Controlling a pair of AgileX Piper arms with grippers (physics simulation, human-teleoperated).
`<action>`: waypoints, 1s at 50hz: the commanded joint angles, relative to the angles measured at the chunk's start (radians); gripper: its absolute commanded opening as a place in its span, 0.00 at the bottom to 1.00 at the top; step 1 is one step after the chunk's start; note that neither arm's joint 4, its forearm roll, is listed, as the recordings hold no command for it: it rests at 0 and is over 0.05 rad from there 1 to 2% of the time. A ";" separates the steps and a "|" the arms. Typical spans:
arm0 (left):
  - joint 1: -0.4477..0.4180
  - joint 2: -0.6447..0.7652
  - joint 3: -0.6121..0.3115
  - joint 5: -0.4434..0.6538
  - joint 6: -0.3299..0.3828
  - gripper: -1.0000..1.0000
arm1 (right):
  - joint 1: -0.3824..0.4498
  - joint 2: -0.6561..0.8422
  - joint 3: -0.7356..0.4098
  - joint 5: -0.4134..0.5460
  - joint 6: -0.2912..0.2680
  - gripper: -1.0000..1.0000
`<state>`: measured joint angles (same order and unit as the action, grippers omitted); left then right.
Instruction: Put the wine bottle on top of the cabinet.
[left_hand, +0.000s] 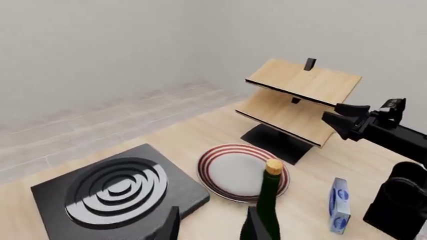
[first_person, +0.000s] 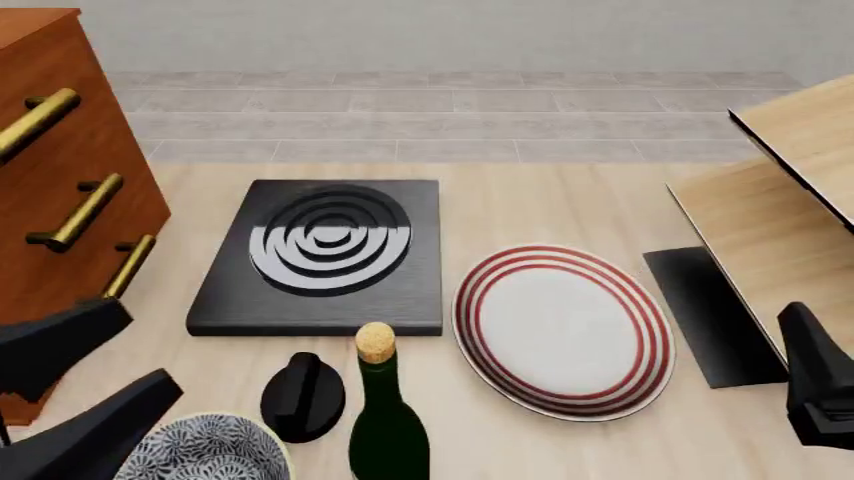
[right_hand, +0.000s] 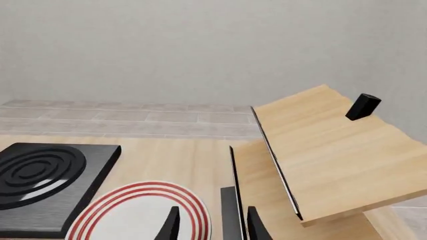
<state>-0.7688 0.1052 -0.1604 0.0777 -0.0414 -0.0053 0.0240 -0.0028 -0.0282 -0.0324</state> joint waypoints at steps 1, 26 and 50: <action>-0.089 0.153 0.064 -0.166 -0.010 1.00 | 0.000 0.002 0.000 -0.002 0.000 1.00; -0.210 0.492 0.058 -0.455 0.000 1.00 | 0.000 0.003 0.000 -0.003 0.000 1.00; -0.302 0.944 0.029 -0.807 -0.013 1.00 | 0.000 0.002 0.000 -0.002 0.000 1.00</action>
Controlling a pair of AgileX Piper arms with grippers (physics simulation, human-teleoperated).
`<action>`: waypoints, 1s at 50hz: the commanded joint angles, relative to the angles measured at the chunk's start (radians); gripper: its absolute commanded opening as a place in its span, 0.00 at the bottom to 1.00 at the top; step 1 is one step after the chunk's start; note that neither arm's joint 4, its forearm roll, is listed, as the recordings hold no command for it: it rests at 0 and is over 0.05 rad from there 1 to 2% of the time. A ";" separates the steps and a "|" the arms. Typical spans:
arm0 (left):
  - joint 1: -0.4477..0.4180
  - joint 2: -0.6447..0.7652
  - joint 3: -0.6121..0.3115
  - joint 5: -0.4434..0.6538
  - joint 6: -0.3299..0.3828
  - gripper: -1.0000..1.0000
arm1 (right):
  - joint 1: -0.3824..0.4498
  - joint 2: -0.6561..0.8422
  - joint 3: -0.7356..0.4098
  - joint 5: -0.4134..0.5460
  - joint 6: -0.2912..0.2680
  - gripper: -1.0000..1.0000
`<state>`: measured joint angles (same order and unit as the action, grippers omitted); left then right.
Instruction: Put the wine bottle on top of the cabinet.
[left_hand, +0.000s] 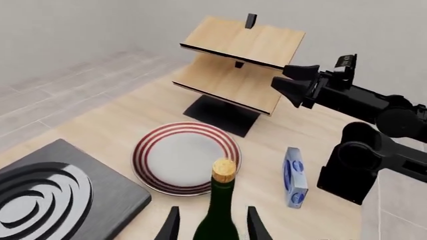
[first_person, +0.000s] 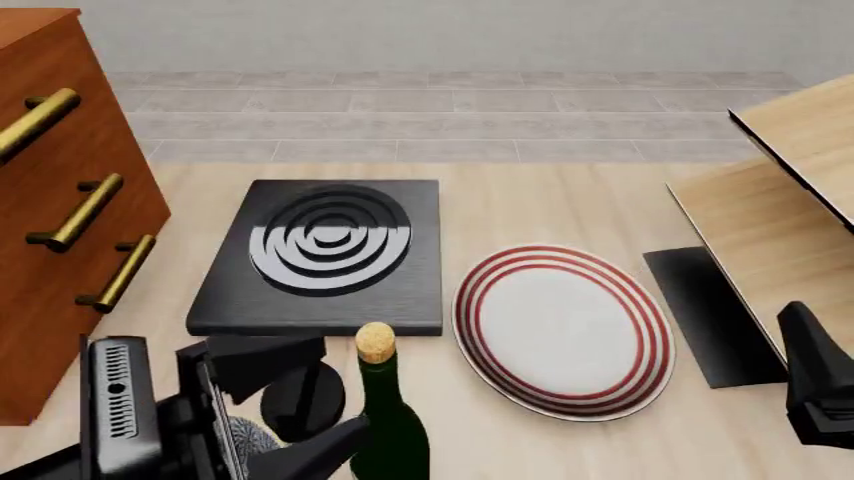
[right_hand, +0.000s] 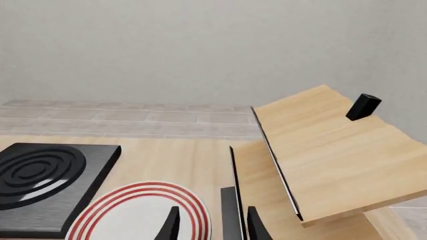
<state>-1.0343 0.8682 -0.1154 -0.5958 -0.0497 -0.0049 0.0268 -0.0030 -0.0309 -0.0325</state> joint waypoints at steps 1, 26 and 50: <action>-0.040 0.197 -0.020 -0.144 -0.002 1.00 | 0.000 -0.001 0.000 0.001 0.000 1.00; -0.014 0.500 -0.004 -0.382 -0.014 1.00 | 0.000 -0.001 0.000 0.001 0.000 1.00; -0.010 0.713 -0.018 -0.547 0.001 1.00 | 0.000 -0.001 0.000 0.001 0.000 1.00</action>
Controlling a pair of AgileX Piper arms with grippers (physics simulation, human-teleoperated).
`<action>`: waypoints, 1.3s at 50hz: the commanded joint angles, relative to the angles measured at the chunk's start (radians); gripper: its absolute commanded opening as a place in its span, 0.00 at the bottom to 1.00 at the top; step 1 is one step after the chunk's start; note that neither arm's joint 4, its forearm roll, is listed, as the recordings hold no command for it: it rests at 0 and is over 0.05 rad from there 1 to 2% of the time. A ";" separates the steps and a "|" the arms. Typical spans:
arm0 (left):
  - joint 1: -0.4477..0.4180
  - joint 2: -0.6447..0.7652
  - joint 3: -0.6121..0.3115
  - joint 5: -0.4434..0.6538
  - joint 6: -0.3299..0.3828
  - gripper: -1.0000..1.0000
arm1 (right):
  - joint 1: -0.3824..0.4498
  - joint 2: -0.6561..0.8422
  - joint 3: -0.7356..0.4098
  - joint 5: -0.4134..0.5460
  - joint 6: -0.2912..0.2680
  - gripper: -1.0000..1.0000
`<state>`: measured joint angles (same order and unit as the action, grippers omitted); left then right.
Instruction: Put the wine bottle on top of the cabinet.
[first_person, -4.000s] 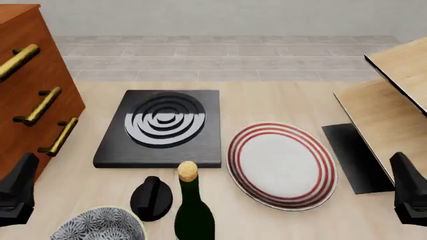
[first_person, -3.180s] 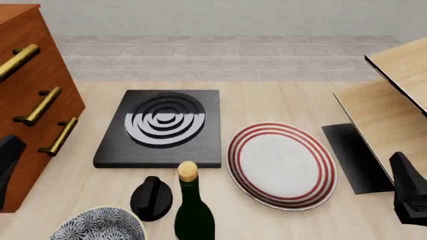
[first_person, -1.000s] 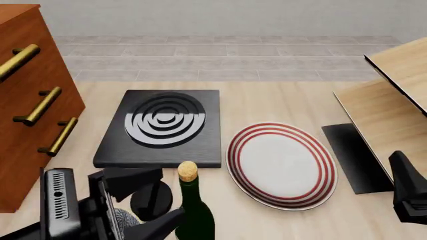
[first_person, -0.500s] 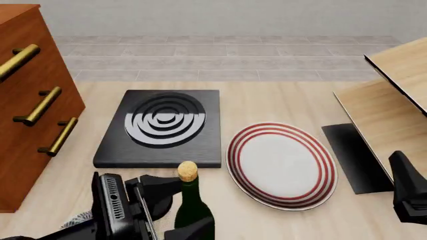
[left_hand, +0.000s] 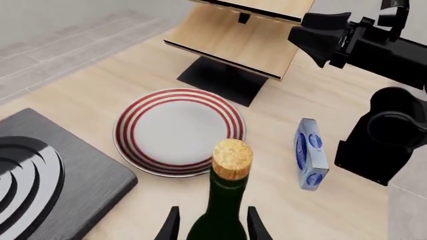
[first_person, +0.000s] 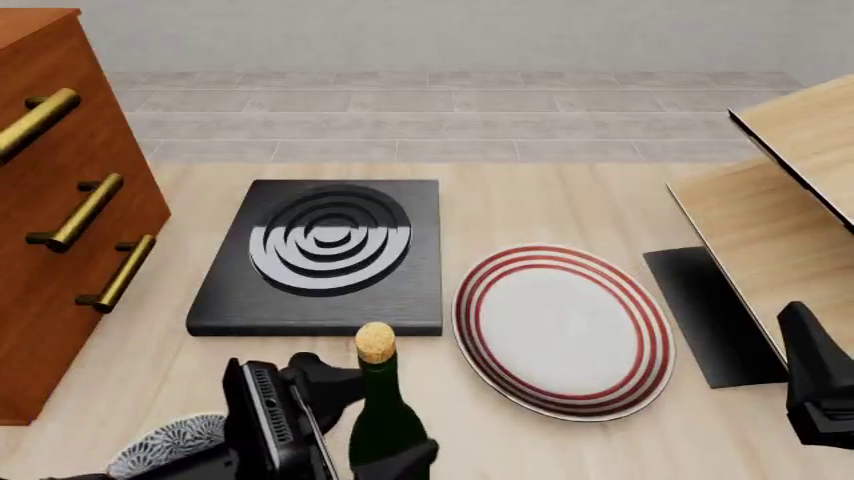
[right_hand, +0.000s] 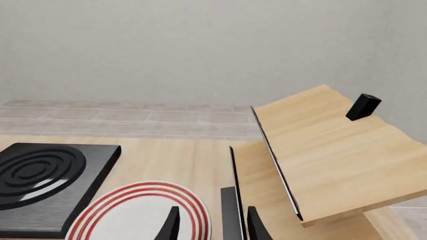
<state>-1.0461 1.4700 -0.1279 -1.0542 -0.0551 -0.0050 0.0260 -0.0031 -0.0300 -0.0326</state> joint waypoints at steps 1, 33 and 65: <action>0.002 0.131 -0.007 -0.105 0.004 1.00 | 0.000 0.000 0.000 0.000 0.000 1.00; 0.028 0.212 -0.013 -0.156 0.021 0.00 | 0.000 0.000 0.000 0.000 0.000 1.00; 0.063 -0.417 -0.080 0.411 0.034 0.00 | 0.000 0.000 0.000 0.000 0.000 1.00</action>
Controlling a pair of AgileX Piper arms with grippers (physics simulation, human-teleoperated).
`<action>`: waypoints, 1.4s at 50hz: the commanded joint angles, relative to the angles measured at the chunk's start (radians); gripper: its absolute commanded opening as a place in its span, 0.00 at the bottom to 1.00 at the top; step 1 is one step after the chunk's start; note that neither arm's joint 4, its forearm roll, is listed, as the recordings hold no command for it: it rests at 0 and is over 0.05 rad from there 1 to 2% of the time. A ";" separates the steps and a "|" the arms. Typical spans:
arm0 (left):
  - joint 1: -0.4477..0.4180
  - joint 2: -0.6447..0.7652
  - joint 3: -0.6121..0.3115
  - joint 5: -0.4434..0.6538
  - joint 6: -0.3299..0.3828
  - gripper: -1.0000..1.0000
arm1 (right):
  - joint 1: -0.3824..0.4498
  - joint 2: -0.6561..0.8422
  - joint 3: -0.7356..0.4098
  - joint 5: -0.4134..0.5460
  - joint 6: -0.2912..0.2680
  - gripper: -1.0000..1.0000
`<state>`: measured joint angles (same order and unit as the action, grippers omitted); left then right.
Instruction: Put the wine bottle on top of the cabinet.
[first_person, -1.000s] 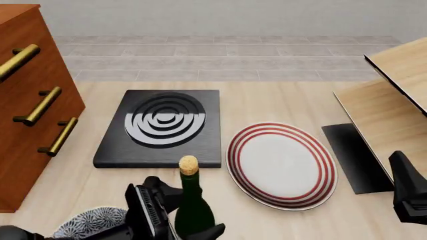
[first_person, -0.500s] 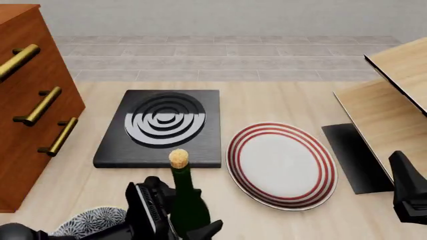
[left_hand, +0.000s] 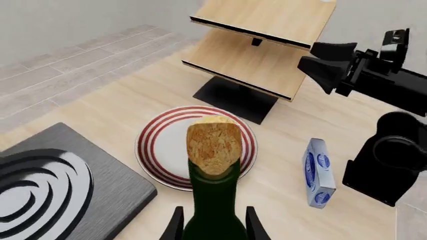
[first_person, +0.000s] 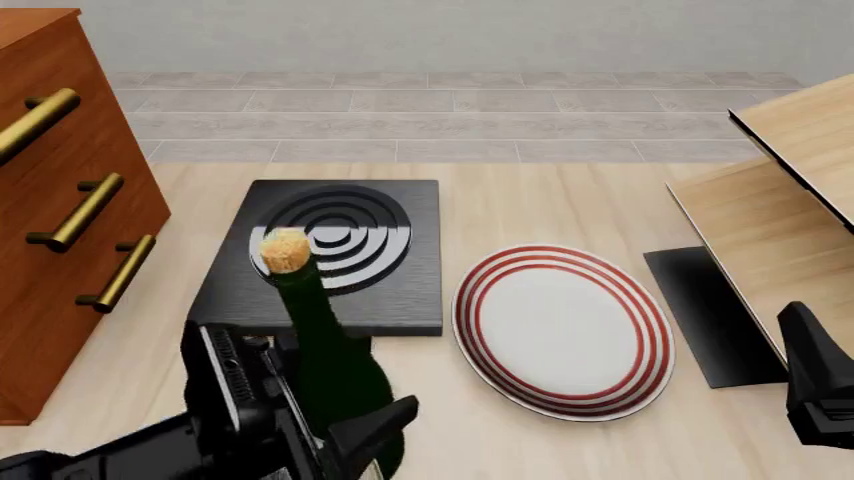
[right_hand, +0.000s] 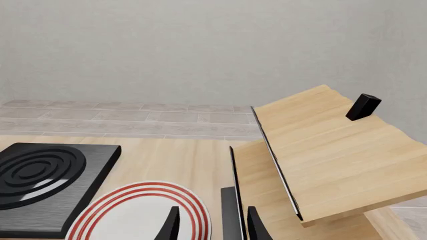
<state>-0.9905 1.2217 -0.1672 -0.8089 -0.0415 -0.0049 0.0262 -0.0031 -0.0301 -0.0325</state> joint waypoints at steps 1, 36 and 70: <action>0.009 -0.187 -0.045 0.185 0.018 0.00 | 0.000 0.000 0.000 0.000 0.000 1.00; 0.131 -0.659 -0.333 0.800 0.078 0.00 | 0.000 0.000 0.000 0.000 0.000 1.00; 0.373 -0.795 -0.590 1.119 0.255 0.00 | 0.000 0.000 0.000 0.000 0.000 1.00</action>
<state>-0.6844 0.4305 -0.6607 0.2329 0.1186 -0.0049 0.0261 -0.0031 -0.0301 -0.0326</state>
